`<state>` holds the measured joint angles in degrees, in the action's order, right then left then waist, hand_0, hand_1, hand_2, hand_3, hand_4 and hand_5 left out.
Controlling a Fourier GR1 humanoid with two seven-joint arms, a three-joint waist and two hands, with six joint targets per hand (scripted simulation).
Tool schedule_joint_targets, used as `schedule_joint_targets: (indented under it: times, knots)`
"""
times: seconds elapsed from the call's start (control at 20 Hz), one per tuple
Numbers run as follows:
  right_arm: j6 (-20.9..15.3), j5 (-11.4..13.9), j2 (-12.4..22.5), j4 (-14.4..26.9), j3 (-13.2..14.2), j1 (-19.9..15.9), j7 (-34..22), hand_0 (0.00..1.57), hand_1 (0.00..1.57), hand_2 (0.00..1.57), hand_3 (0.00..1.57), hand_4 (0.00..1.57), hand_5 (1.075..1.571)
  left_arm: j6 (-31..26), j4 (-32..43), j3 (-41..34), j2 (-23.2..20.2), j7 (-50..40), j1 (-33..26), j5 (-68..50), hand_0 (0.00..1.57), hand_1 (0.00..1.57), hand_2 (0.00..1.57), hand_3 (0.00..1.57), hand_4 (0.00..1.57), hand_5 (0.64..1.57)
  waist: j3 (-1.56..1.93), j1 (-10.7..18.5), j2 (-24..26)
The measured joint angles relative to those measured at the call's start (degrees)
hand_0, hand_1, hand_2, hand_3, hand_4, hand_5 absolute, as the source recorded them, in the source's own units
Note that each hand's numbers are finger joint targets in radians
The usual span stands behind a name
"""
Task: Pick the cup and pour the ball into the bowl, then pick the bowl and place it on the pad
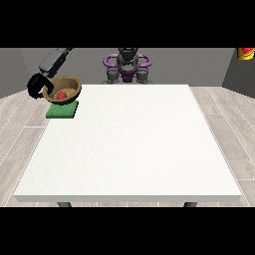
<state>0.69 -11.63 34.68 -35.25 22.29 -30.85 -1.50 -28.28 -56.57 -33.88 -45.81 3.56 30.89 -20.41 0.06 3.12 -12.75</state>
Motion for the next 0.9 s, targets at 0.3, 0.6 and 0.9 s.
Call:
schedule_joint_targets:
  times: [0.3,0.6,0.9]
  knots:
    - [-3.6,0.5,2.89,3.41,1.7,-1.2,0.12,1.54,1.54,1.44,0.88,0.0,1.553,0.85,-2.4,0.85,0.37,-1.49,0.03,-0.99,0.0,0.0,0.0,0.0,1.19,1.562,-0.01,1.06,-0.2]
    - [-6.78,0.39,1.68,3.38,2.01,-2.68,1.24,1.46,1.46,1.4,0.76,0.0,1.532,0.39,-0.05,0.13,-1.8,-0.5,0.31,-1.43,0.0,0.0,0.0,0.0,1.19,1.565,-0.04,0.66,-0.94]
    - [-8.35,-0.27,1.26,3.73,2.94,-4.88,3.95,1.15,1.15,1.32,1.0,0.19,1.532,-0.13,0.84,-0.63,-3.3,1.66,0.64,-1.96,0.0,0.0,0.0,0.0,1.19,1.567,-0.15,1.46,-3.73]
